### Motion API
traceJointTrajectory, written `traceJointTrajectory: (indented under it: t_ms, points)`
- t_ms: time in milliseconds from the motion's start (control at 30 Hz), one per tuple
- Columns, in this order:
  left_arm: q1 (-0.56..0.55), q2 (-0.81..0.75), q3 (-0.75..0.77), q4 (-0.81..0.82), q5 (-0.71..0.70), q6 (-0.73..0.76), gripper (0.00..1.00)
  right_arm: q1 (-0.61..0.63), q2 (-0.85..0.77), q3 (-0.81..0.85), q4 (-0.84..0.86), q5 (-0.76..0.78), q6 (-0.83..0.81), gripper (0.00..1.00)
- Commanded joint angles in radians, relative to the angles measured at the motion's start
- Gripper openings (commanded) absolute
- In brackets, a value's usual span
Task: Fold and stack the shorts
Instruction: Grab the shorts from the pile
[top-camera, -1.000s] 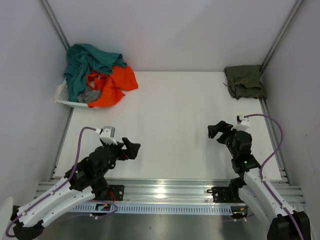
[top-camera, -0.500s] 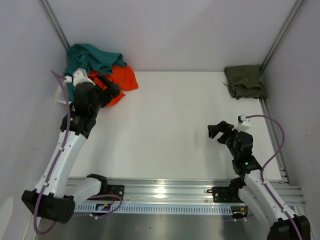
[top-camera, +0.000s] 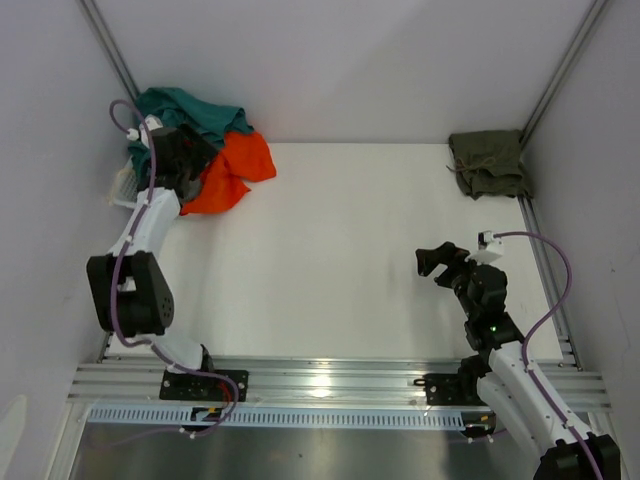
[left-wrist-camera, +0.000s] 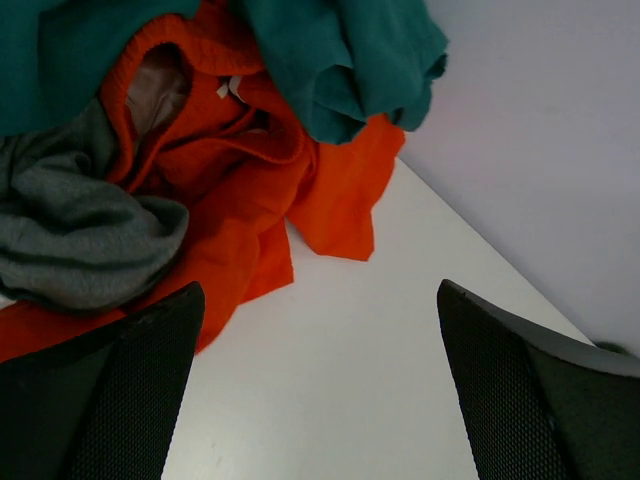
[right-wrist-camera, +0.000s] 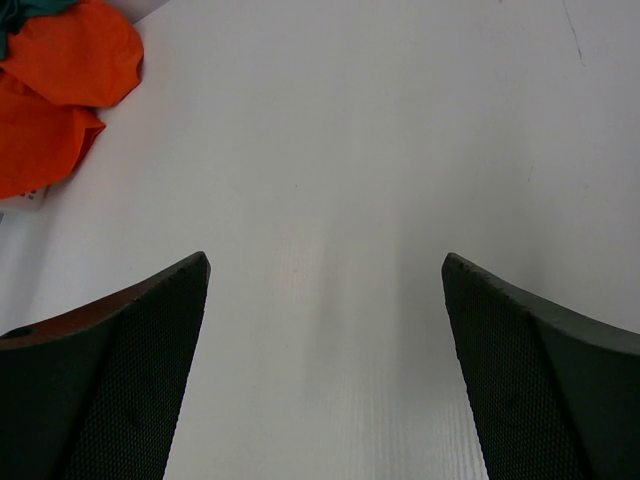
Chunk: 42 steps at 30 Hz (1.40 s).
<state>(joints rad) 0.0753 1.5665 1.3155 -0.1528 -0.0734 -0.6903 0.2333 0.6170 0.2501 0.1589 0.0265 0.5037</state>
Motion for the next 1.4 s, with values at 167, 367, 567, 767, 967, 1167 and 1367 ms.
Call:
traceJointTrajectory:
  t_ms: [167,367,567,767,967,1167,1367]
  points:
    - [0.034,0.211,0.257,0.038,-0.109,0.101,0.99,0.000,-0.011,-0.009,0.057,0.020,0.032,1.00]
    - [0.058,0.410,0.512,-0.121,-0.245,0.239,0.99,0.000,-0.014,-0.011,0.054,0.018,0.036,0.99]
    - [0.101,0.523,0.674,-0.241,-0.218,0.264,0.99,0.000,-0.013,-0.015,0.067,-0.002,0.058,0.99]
    - [0.159,0.575,0.638,-0.208,-0.047,0.111,0.91,-0.002,-0.011,-0.008,0.050,0.001,0.062,0.99]
    - [0.162,0.601,0.600,-0.166,-0.005,0.058,0.85,-0.002,-0.008,-0.006,0.048,0.003,0.062,0.99]
    - [0.155,0.606,0.581,-0.171,0.008,0.028,0.68,-0.003,-0.003,-0.003,0.045,0.006,0.064,0.99]
    - [0.127,0.514,0.461,-0.105,-0.078,0.028,0.68,-0.005,0.006,0.003,0.039,0.007,0.061,0.99]
